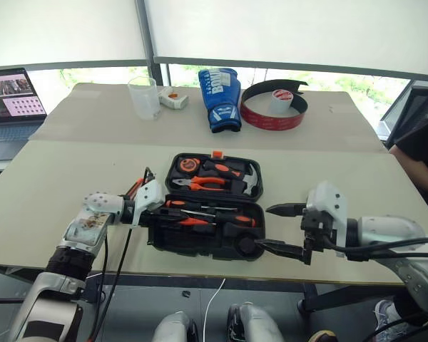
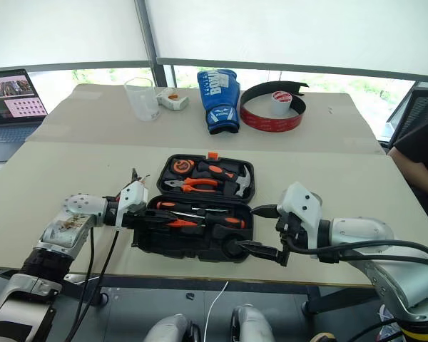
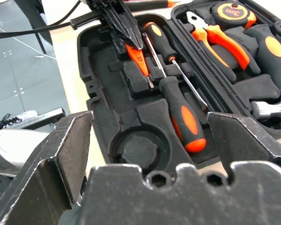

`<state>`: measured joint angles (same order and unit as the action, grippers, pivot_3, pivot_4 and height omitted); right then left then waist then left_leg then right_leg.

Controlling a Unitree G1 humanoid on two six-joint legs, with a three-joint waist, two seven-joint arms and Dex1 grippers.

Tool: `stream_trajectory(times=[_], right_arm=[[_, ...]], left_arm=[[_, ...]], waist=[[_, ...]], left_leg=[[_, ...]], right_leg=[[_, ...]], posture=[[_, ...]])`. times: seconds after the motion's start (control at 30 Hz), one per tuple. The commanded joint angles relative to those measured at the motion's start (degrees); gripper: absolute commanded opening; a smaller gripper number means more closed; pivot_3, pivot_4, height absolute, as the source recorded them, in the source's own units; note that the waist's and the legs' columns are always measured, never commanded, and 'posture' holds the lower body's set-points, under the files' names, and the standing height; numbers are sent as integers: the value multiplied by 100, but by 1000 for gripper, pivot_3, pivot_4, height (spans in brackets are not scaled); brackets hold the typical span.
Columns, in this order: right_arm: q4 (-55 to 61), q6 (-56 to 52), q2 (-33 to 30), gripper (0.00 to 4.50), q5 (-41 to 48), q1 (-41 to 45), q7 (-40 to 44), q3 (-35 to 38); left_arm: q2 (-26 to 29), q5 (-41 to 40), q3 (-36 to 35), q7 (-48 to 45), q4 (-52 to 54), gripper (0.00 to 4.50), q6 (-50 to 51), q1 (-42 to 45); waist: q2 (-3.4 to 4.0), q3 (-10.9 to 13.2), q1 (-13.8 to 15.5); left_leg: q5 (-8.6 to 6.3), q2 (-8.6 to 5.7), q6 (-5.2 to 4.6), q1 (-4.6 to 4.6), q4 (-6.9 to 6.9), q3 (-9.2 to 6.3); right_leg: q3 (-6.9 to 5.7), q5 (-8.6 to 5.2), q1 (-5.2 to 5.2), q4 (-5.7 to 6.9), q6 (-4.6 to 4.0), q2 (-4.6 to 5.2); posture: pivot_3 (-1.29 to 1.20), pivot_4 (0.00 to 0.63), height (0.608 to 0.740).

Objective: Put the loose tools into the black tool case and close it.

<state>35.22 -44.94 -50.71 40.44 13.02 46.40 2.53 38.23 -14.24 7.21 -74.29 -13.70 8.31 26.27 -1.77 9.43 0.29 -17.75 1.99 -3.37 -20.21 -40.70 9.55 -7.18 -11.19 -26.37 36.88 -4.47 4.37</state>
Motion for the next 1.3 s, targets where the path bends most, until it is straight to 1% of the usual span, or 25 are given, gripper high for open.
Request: stream_trajectory(times=[0.03,0.07,0.13,0.17,0.2,0.23,0.27,0.3,0.33,0.4,0.47,0.53,0.6,0.7,0.77,0.87,0.97,1.1,1.2,1.3], right_arm=[[-61,217,67,4500,-42,275,189,-44],[-126,239,105,4500,-35,373,239,-67],[-249,284,176,4500,-31,535,340,-111],[-325,314,225,4500,-21,630,409,-143],[-409,330,285,4500,10,742,490,-179],[-497,344,348,4500,33,865,578,-222],[-582,360,412,4500,49,983,667,-269],[-655,384,463,4500,33,1084,747,-319],[-728,426,503,4500,-16,1185,834,-386],[-974,561,631,4500,-132,1470,1078,-580],[-1179,664,721,4500,-220,1645,1244,-705],[-1318,751,769,4500,-312,1728,1351,-781],[-1413,812,814,4500,-393,1774,1416,-836],[-1440,835,889,4500,-440,1810,1472,-888],[-1386,818,919,4500,-442,1783,1467,-884],[-1247,763,927,4500,-417,1682,1410,-850],[-1081,713,921,4500,-422,1553,1315,-838],[-718,614,871,4500,-373,1283,1125,-789],[-544,530,827,4500,-340,1173,990,-719],[-396,465,744,4500,-335,1067,894,-642]], left_arm=[[368,-509,-623,209,635,527,855,-241],[504,-754,-915,313,936,703,1186,-363],[730,-1103,-1441,549,1454,1490,1695,-658],[838,-1262,-1784,717,1712,1806,1944,-891],[938,-1380,-2188,893,1963,2313,2169,-1213],[1012,-1459,-2599,1065,2185,2520,2352,-1558],[1057,-1498,-2952,1208,2374,2942,2480,-1894],[1079,-1517,-3244,1322,2532,3276,2570,-2211],[1071,-1512,-3533,1419,2673,3728,2645,-2559],[853,-1309,-4332,1722,2918,4332,2718,-3613],[683,-1200,-4722,1978,3103,4421,2759,-4268],[595,-1261,-4846,2101,3275,4421,2793,-4566],[568,-1304,-4861,2220,3401,4421,2828,-4685],[702,-1306,-4602,2450,3467,4421,2998,-4479],[850,-1326,-4366,2550,3379,4421,3163,-4146],[1145,-1255,-3769,2714,3014,4421,3530,-3411],[1417,-885,-2962,2749,2436,4421,3491,-2693],[1379,-658,-2072,2834,1533,4421,3689,-1533],[1341,-272,-1401,2825,893,4421,3553,-937],[1194,-106,-1004,2754,386,4421,3492,-468]], waist=[[-2,1,-11],[-3,3,-16],[-11,8,-22],[-13,10,-29],[-13,10,-25],[-11,11,-35],[-10,11,-51],[-9,12,-79],[-8,12,-76],[-9,15,-82],[-9,15,-94],[-10,15,-62],[-11,15,86],[-10,15,173],[-11,15,185],[-10,15,195],[-9,14,169],[-11,16,113],[-11,16,57],[-11,16,36]], left_leg=[[0,1,0,-1,0,0],[0,2,0,-4,0,0],[0,3,0,-11,0,0],[0,3,0,-12,0,-1],[0,3,0,-14,2,-1],[0,3,1,-13,2,-1],[-1,3,1,-12,6,0],[-2,3,3,-11,8,1],[-2,3,3,-10,11,2],[-4,2,6,-10,12,1],[-8,1,12,-10,24,6],[-13,1,21,-9,34,6],[-33,0,60,-10,37,3],[-37,-1,71,-12,39,3],[-38,-2,69,-14,42,4],[-38,-4,69,-17,47,4],[-36,-4,70,-16,53,8],[-33,-5,75,-14,63,13],[-30,-5,78,-12,67,18],[-28,-5,80,-7,65,21]], right_leg=[[-1,0,-2,0,0,0],[-1,0,-4,-1,0,-1],[-1,0,-14,0,0,0],[-2,0,-15,0,0,0],[-2,0,-17,-3,0,0],[-1,0,-17,-6,0,0],[0,-1,-16,-9,1,1],[1,-1,-16,-11,2,1],[1,-2,-17,-13,4,1],[-2,-3,-18,-12,4,5],[3,-4,-22,-14,3,6],[1,-4,-24,-18,2,8],[-7,-5,-29,-18,1,13],[-10,-6,-34,-17,-3,22],[-9,-6,-34,-18,-2,21],[-10,-6,-35,-18,-3,20],[-10,-6,-35,-17,-5,15],[-8,-6,-37,-16,-5,13],[-4,-6,-37,-14,-5,10],[-1,-6,-37,-10,-4,10]], posture=[[0,150,727],[0,150,727],[0,150,727],[0,150,727],[0,150,727],[0,150,727],[0,150,727],[0,150,727],[0,150,727],[0,150,727],[0,150,727],[0,150,727],[0,150,727],[0,150,727],[0,150,727],[0,150,727],[0,150,727],[0,150,727],[0,150,727],[0,150,727]])
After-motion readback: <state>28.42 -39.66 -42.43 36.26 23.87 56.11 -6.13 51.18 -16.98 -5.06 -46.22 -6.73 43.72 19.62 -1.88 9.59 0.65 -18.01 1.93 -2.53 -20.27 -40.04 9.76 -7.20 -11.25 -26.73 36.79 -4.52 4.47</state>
